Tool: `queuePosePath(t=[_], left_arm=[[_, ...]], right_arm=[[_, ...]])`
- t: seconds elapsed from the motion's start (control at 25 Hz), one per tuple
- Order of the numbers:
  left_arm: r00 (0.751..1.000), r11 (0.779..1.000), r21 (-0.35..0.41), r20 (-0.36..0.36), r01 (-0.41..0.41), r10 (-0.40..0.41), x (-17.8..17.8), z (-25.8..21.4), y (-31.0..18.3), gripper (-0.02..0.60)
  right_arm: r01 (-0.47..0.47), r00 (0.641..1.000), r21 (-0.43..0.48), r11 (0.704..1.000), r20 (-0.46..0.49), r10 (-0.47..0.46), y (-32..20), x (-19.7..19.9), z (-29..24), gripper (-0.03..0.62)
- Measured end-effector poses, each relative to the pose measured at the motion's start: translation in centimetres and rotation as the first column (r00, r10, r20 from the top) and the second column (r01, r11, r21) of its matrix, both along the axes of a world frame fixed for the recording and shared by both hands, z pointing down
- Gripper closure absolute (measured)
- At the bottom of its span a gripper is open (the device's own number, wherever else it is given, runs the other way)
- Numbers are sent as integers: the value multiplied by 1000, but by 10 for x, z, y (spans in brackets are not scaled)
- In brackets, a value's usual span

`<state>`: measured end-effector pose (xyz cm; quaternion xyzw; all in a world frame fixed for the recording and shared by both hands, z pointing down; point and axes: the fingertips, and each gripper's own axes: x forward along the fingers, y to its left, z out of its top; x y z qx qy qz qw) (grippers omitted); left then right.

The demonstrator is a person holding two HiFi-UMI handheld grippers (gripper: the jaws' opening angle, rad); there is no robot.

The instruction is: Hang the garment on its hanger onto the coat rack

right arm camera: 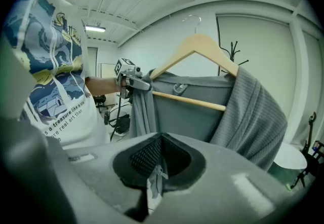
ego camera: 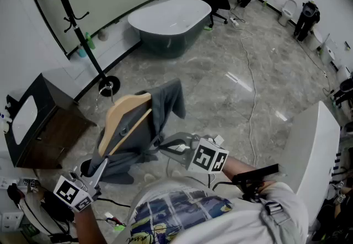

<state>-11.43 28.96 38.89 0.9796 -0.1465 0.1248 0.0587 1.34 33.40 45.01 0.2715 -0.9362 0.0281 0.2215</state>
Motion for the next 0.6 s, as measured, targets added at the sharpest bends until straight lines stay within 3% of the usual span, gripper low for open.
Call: queuePosePath(t=[0.2, 0.4, 0.6], left_arm=[[999, 999, 13, -20, -43, 44, 23, 3, -9, 558], [1000, 1000, -6, -19, -24, 24, 48, -1, -18, 558], [1000, 1000, -15, -20, -6, 6, 40, 7, -39, 558]], right_arm=[[20, 999, 15, 1000, -35, -19, 4, 12, 5, 594], [61, 998, -2, 998, -5, -61, -4, 31, 3, 592], [52, 998, -25, 998, 28, -52, -23, 26, 17, 567]])
